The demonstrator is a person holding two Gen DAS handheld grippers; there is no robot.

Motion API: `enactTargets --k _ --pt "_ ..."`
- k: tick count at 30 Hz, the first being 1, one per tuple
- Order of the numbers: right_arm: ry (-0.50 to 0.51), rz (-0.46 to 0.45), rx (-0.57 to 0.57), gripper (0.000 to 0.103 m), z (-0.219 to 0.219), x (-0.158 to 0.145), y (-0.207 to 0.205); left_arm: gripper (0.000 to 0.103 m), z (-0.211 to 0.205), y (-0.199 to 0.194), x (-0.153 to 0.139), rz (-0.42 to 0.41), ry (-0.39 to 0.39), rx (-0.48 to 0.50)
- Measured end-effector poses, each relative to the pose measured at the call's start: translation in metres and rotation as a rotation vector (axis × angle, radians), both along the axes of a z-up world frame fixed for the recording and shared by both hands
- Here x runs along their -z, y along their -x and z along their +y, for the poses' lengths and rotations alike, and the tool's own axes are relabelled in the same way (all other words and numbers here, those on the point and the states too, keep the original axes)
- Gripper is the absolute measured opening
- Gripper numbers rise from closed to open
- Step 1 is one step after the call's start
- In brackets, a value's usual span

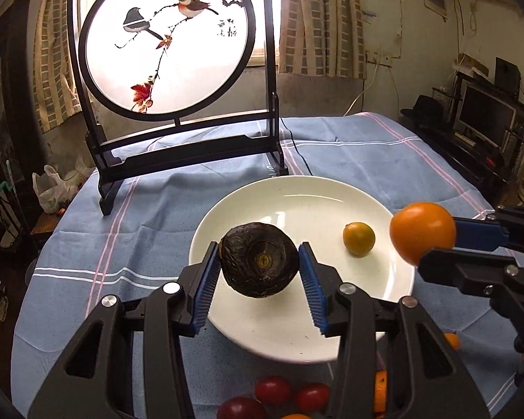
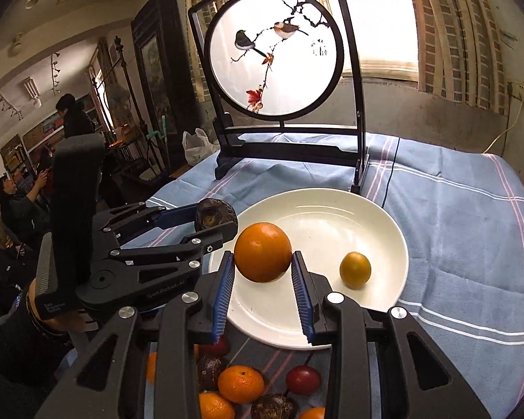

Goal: Organize fruits
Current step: 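Lower both held fruits onto the plate and open both grippers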

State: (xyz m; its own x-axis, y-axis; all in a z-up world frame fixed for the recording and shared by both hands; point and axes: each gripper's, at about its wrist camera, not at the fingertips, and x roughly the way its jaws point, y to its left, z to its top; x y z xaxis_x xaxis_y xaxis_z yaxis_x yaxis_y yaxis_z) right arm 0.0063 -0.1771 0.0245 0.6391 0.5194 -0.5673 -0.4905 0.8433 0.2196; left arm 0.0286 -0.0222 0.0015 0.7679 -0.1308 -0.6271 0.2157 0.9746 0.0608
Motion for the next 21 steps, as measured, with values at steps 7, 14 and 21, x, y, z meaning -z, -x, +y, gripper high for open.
enactTargets --k 7,14,21 --pt "0.026 0.047 0.003 0.033 0.006 0.017 -0.021 0.045 -0.003 -0.016 0.016 0.025 -0.037 -0.001" --pt "0.046 0.071 0.014 0.033 0.008 0.026 -0.035 0.045 -0.005 -0.023 0.024 0.031 -0.067 -0.011" --pt "0.081 0.099 0.027 0.034 0.013 0.031 -0.048 0.045 -0.010 -0.029 0.029 0.048 -0.088 -0.012"
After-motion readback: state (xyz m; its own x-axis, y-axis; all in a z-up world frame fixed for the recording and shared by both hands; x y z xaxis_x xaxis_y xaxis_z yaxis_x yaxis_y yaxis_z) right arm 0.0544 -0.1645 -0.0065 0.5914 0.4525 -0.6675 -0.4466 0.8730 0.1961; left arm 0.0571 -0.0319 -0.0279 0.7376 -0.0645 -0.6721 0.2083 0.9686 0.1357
